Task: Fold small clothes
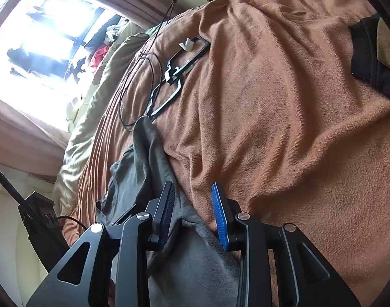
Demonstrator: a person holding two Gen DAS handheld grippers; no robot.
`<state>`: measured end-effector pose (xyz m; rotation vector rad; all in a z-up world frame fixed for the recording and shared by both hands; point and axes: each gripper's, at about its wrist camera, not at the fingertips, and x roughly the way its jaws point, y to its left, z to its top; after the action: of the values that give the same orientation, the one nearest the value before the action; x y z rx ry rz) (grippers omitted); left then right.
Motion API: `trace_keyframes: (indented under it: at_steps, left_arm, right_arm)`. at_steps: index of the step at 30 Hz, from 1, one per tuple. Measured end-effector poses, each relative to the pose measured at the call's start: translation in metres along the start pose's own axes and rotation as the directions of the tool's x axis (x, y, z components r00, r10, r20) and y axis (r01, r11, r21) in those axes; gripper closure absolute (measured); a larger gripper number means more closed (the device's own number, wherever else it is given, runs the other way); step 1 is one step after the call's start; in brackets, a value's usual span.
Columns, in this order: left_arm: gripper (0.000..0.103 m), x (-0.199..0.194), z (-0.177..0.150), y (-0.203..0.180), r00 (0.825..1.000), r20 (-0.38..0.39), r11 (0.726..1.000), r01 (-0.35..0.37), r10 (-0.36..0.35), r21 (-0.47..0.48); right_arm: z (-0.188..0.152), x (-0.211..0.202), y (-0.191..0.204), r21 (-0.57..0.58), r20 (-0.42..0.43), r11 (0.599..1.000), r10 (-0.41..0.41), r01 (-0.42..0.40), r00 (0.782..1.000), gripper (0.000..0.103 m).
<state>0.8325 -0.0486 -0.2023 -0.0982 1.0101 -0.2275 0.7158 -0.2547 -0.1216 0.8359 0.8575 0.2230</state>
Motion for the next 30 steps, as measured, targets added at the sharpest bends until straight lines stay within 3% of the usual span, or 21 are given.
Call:
trace_keyframes:
  at_steps: [3,7,9,10,12,14,20,30]
  left_arm:
    - [0.098,-0.011,0.009,0.016,0.999,0.028,0.999,-0.027,0.028,-0.035]
    - [0.097,-0.026,0.019,0.042,0.988,0.07,0.989,-0.131,0.136,-0.073]
    - [0.091,-0.031,0.022,0.056,0.985,0.074,0.983,-0.147,0.156,-0.107]
    - [0.087,-0.033,0.021,0.064,0.985,0.075,0.981,-0.144,0.154,-0.128]
    - [0.069,-0.034,0.018,0.074,0.987,0.071,0.98,-0.136,0.147,-0.144]
    - [0.065,-0.034,0.013,0.082,0.987,0.059,0.979,-0.141,0.151,-0.15]
    - [0.065,-0.031,-0.001,0.098,0.995,0.014,0.974,-0.095,0.1,-0.206]
    - [0.065,-0.015,-0.022,0.089,1.0,-0.018,0.966,0.009,-0.014,-0.259]
  right_arm:
    - [-0.001,0.003,0.005,-0.009,-0.001,1.0,0.016,-0.016,1.0,0.076]
    - [-0.001,0.008,0.007,-0.008,-0.021,0.999,0.037,-0.037,0.999,0.076]
    - [-0.001,0.01,0.01,-0.017,-0.031,0.999,0.037,-0.037,0.999,0.076]
    - [-0.001,0.01,0.01,-0.021,-0.036,0.999,0.038,-0.038,0.999,0.076]
    - [0.0,0.01,0.014,-0.029,-0.053,0.999,0.036,-0.037,0.998,0.075]
    - [0.0,0.008,0.016,-0.03,-0.063,0.999,0.03,-0.032,0.998,0.073]
    - [-0.003,0.004,0.024,-0.05,-0.079,0.998,0.025,-0.029,0.997,0.055]
    - [-0.011,0.045,0.026,-0.045,-0.204,0.999,0.012,-0.021,0.979,0.055]
